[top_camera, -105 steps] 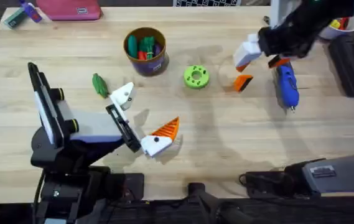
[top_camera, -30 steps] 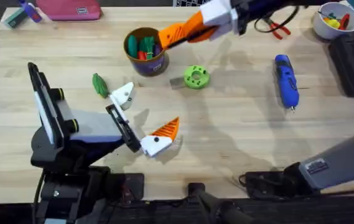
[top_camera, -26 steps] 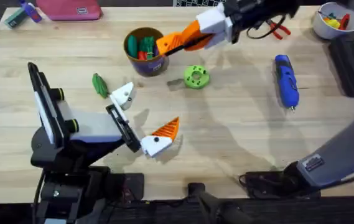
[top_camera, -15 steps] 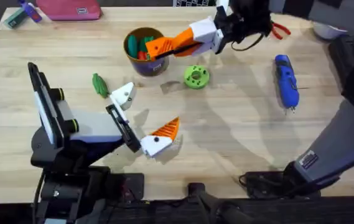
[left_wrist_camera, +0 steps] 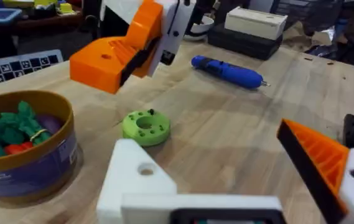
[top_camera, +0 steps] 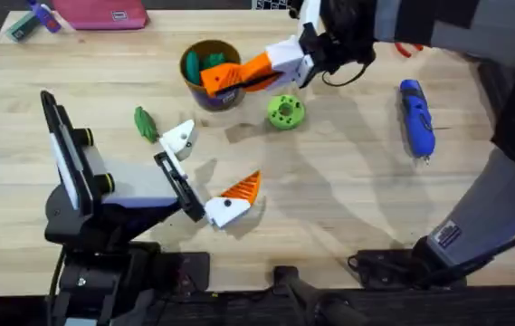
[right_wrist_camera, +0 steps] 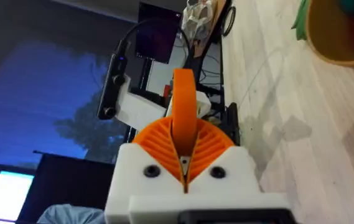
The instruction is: Pick up the gripper from the table and insert it into the empty holder that is missing its gripper. Then pick up a screw, insert it into the mounting hole, and use the screwdriver to tighten it. Finally, clean up the table by picking up the vegetable and placing it into the bucket.
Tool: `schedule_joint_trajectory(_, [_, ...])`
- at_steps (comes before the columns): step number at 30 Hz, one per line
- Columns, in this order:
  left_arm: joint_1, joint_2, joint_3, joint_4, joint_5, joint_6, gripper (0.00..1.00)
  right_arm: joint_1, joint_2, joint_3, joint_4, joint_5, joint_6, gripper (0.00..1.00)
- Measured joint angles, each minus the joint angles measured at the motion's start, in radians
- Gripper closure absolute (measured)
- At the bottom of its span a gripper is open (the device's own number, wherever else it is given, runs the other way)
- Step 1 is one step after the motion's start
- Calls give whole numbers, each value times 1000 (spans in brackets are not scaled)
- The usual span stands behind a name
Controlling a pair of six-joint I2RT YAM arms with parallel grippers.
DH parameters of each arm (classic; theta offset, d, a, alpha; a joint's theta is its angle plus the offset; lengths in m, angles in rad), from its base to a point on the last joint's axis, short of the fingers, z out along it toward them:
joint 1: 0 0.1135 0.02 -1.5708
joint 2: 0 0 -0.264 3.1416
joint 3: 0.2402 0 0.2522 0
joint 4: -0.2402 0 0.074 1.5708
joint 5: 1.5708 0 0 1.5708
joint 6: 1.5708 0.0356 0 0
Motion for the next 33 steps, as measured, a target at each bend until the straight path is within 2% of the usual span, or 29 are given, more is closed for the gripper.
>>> schedule_joint_trajectory(3, [0,0,0,0,0,0,15,17,-1,-21,6,-3,0,993])
schedule_joint_trajectory(11, [0,0,0,0,0,0,14,23,-2,-174,-4,-3,-3,993])
schedule_joint_trajectory(17, [0,0,0,0,0,0,16,57,-2,-177,-52,-2,-18,993])
schedule_joint_trajectory(25, [0,0,0,0,0,0,16,83,-10,-177,-228,37,-176,993])
schedule_joint_trajectory(33, [0,0,0,0,0,0,14,85,-32,-177,-223,20,-271,993])
